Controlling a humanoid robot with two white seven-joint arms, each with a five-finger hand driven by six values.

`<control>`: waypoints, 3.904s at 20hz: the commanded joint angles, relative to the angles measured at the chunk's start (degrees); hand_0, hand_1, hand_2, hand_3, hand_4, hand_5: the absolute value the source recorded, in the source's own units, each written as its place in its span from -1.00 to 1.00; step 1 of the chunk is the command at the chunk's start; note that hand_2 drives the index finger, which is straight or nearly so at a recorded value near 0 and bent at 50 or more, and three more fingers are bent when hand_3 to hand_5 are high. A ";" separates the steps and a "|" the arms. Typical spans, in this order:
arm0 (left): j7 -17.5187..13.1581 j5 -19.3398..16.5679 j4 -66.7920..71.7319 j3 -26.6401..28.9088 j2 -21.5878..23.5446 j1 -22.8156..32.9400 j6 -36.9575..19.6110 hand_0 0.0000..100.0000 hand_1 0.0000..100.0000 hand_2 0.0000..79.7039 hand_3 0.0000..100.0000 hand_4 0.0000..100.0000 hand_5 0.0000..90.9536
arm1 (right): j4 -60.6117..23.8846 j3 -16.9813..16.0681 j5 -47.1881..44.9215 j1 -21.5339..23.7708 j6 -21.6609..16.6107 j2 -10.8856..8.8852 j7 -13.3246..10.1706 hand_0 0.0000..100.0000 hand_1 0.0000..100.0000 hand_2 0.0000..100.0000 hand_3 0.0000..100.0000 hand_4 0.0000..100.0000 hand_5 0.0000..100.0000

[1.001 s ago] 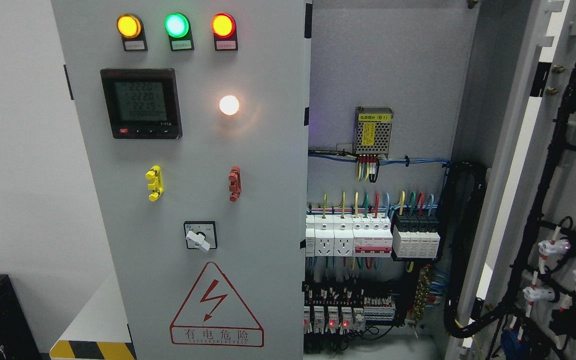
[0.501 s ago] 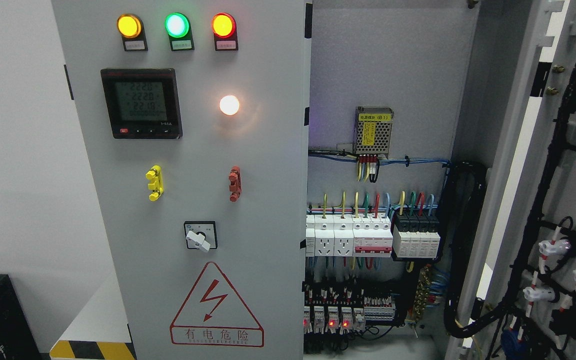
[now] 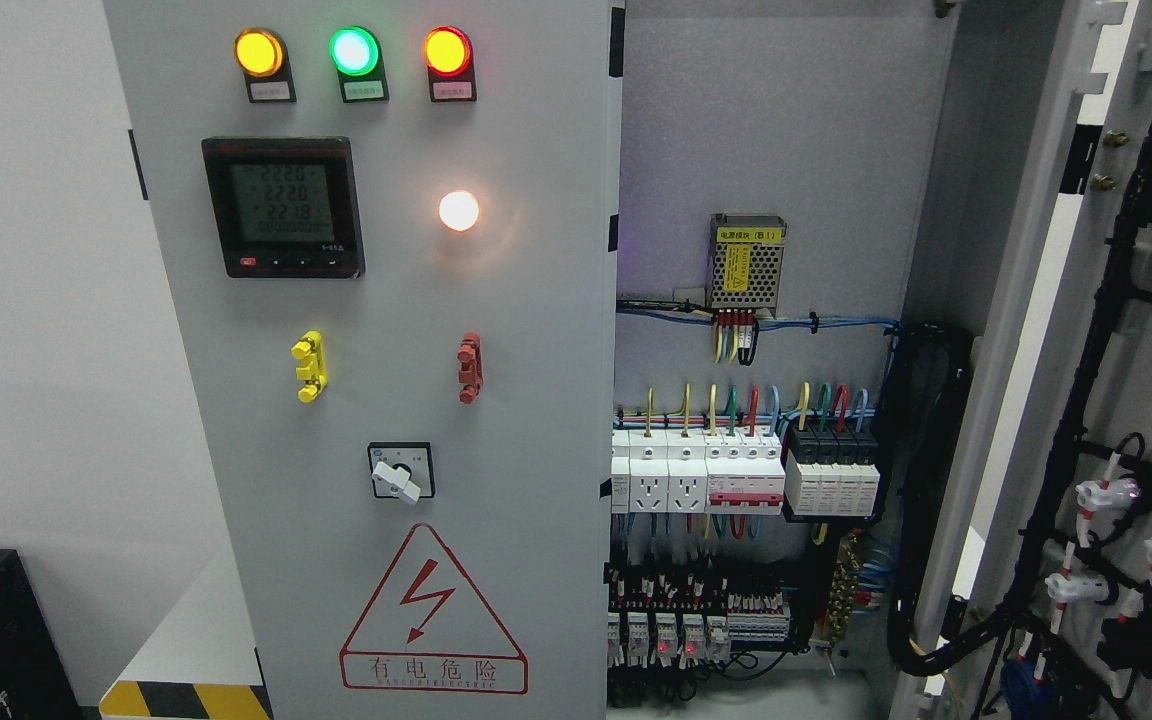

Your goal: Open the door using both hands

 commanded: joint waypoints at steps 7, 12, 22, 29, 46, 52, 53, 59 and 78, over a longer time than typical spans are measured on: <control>0.37 -2.45 8.15 19.43 -7.32 -0.24 -1.74 0.67 -0.57 -1.00 -1.00 -1.00 -1.00 | -8.42 -0.28 -0.37 -7.62 -15.31 -0.26 0.00 -1.00 -1.00 -1.00 -1.00 -1.00 -1.00; 0.45 -2.80 7.97 12.12 -7.67 -1.91 -1.21 0.67 -0.57 -1.00 -1.00 -1.00 -1.00 | -11.48 -0.11 -0.11 -12.54 -15.40 -0.44 0.00 -1.00 -1.00 -1.00 -1.00 -1.00 -1.00; -0.34 -2.63 8.59 8.34 -7.67 -2.26 -1.65 0.67 -0.57 -1.00 -1.00 -1.00 -1.00 | -57.69 0.16 -0.29 2.11 -15.40 -2.46 0.00 -1.00 -1.00 -1.00 -1.00 -1.00 -1.00; -0.34 -2.54 8.32 8.33 -7.67 -2.26 -1.73 0.67 -0.57 -1.00 -1.00 -1.00 -1.00 | -85.30 -1.24 -0.37 6.97 -15.67 -4.56 0.00 -1.00 -1.00 -1.00 -1.00 -1.00 -1.00; -0.34 -2.54 8.23 8.25 -7.67 -2.26 -1.73 0.67 -0.57 -1.00 -1.00 -1.00 -1.00 | -108.18 8.33 -0.37 12.07 -15.49 -2.90 -0.18 -1.00 -1.00 -1.00 -1.00 -1.00 -1.00; -0.34 -2.54 8.23 8.25 -7.67 -2.26 -1.74 0.67 -0.57 -1.00 -1.00 -1.00 -1.00 | -111.87 8.51 -0.37 6.27 -15.49 -2.81 -0.44 -1.00 -1.00 -1.00 -1.00 -1.00 -1.00; -0.34 -2.54 8.23 8.25 -7.67 -2.26 -1.65 0.67 -0.57 -1.00 -1.00 -1.00 -1.00 | -112.14 8.68 -0.37 5.57 -15.49 -2.73 -0.61 -1.00 -1.00 -1.00 -1.00 -1.00 -1.00; -0.34 -2.54 8.23 8.33 -7.67 -2.26 -1.65 0.67 -0.57 -1.00 -1.00 -1.00 -1.00 | -112.05 12.46 -0.37 -3.92 -15.31 -2.46 -0.53 -1.00 -1.00 -1.00 -1.00 -1.00 -1.00; -0.34 -2.54 8.23 8.25 -7.67 -2.26 -1.65 0.67 -0.57 -1.00 -1.00 -1.00 -1.00 | -93.61 5.80 -11.45 -30.28 -8.28 -0.61 5.09 -1.00 -1.00 -1.00 -1.00 -1.00 -1.00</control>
